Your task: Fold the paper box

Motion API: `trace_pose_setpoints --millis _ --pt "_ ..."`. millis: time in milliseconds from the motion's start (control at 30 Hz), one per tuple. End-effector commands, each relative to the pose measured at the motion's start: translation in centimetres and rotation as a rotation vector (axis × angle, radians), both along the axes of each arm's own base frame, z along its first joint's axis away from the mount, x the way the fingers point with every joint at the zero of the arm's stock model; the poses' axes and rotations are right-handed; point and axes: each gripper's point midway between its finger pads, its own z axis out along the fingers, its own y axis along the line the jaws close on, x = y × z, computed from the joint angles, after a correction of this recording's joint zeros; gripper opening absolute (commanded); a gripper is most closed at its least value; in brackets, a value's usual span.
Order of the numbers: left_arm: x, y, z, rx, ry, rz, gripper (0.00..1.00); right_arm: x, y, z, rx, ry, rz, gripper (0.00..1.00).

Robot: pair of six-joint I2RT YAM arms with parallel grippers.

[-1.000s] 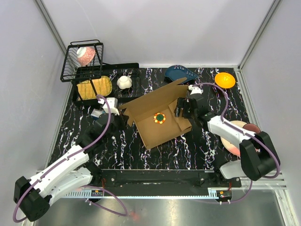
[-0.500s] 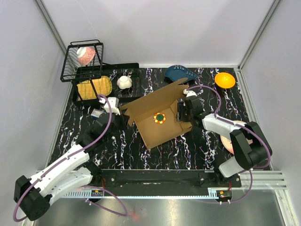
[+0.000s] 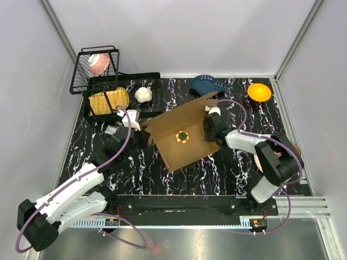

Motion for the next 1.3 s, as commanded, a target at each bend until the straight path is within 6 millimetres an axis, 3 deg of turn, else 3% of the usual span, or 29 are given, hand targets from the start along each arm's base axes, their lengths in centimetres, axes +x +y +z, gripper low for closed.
trace_pose_setpoints --millis 0,200,367,400,667,900,1067,1133,1200,1267 --pt "-1.1 0.8 -1.4 0.081 0.071 -0.021 0.0 1.1 0.5 -0.2 -0.082 -0.035 0.007 0.38" --pt "-0.9 0.7 -0.3 0.094 0.049 -0.034 0.0 1.2 0.9 -0.8 -0.113 -0.02 0.019 0.34" --pt "-0.7 0.4 0.6 0.095 0.04 -0.047 0.0 1.1 1.1 -1.7 -0.169 -0.011 0.003 0.13" --pt "-0.7 0.4 0.7 0.093 0.036 -0.05 0.0 0.9 1.2 -1.8 -0.18 -0.014 0.001 0.0" --pt "-0.5 0.2 1.3 0.099 0.024 -0.059 0.0 0.5 0.6 -2.3 -0.238 -0.016 -0.062 0.0" --pt "-0.4 0.2 1.3 0.105 0.015 -0.062 0.01 -1.6 0.3 -3.8 -0.365 -0.002 -0.127 0.0" --pt "-0.6 0.3 0.8 0.111 0.022 -0.064 0.01 -2.3 1.4 -3.6 -0.249 -0.002 -0.129 0.0" --pt "-0.6 0.4 0.7 0.114 0.022 -0.062 0.01 -2.3 1.9 -3.1 -0.218 -0.004 -0.118 0.1" --pt "-0.6 0.5 0.6 0.117 0.024 -0.061 0.01 -1.9 2.6 -2.0 -0.186 -0.024 -0.112 0.31" --pt "-0.7 0.6 0.6 0.116 0.021 -0.058 0.01 -1.3 3.1 -0.7 -0.158 -0.048 -0.11 0.41"
